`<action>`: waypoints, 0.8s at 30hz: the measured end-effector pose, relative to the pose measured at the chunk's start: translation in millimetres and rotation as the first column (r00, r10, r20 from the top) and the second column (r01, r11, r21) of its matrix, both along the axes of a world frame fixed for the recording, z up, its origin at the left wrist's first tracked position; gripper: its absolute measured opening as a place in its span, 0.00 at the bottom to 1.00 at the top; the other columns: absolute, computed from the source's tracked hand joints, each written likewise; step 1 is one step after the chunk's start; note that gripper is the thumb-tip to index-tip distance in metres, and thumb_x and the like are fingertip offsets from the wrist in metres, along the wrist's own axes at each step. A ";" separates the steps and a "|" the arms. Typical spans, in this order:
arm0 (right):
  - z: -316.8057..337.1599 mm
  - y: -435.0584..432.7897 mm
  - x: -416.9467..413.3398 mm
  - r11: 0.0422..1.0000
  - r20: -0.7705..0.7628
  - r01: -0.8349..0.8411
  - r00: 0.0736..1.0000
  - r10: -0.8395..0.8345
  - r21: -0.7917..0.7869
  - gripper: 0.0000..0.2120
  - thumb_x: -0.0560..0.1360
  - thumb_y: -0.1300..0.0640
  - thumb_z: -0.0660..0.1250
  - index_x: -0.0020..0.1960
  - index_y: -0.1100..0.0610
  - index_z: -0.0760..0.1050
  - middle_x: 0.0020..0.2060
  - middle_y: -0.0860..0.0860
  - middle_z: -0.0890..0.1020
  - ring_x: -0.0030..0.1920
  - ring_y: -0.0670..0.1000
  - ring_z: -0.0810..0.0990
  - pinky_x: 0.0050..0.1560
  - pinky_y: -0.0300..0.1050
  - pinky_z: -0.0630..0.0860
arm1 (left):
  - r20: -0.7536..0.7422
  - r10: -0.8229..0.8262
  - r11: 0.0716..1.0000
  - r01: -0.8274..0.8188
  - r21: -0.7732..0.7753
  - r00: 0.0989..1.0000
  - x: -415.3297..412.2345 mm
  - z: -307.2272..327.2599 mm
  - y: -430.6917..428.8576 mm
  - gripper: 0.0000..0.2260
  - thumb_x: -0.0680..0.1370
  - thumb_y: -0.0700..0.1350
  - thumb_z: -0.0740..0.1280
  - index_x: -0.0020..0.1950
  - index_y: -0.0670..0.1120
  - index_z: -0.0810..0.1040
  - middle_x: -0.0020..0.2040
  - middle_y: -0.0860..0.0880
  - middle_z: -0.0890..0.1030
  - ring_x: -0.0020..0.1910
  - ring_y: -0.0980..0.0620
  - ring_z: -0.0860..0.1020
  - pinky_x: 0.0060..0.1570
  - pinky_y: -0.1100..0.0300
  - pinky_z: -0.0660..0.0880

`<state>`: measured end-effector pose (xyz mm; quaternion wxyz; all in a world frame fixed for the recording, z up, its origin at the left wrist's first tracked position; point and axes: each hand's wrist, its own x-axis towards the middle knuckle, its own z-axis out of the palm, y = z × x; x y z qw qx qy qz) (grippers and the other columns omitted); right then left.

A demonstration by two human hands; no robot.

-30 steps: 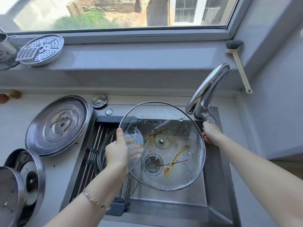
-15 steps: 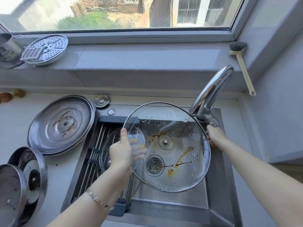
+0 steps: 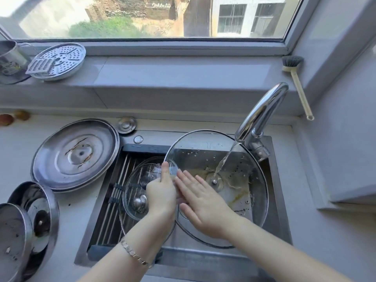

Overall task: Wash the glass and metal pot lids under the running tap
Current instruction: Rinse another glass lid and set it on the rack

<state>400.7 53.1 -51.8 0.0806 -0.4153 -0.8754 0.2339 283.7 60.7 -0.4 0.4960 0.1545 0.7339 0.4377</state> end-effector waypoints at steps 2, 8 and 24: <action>-0.1 17.0 14.5 0.993 0.077 0.116 0.991 -0.114 -0.028 0.37 0.71 0.31 0.32 0.73 0.51 0.35 0.74 0.47 0.37 0.74 0.46 0.35 0.73 0.43 0.34 | 0.026 -0.025 1.000 0.025 -0.006 0.999 -1.8 2.9 -3.9 0.25 0.78 0.59 0.56 0.41 0.38 0.79 0.35 0.40 0.82 0.26 0.48 0.81 0.23 0.59 0.78; 2.0 -7.9 14.9 0.997 0.083 -0.053 0.995 0.049 0.048 0.34 0.76 0.36 0.36 0.74 0.56 0.39 0.75 0.53 0.42 0.74 0.48 0.36 0.72 0.44 0.38 | 0.066 -0.014 1.000 0.013 0.007 0.998 -1.4 6.6 -12.3 0.25 0.79 0.58 0.56 0.40 0.38 0.79 0.31 0.41 0.83 0.27 0.46 0.82 0.22 0.60 0.77; 6.9 -17.2 61.3 0.982 0.261 0.128 0.961 -0.088 -0.142 0.40 0.68 0.30 0.30 0.69 0.55 0.25 0.69 0.52 0.25 0.71 0.50 0.25 0.70 0.40 0.27 | 0.061 0.001 1.000 -0.003 0.029 0.998 -7.7 9.1 -23.1 0.27 0.78 0.59 0.56 0.45 0.35 0.78 0.37 0.37 0.82 0.24 0.49 0.81 0.20 0.63 0.75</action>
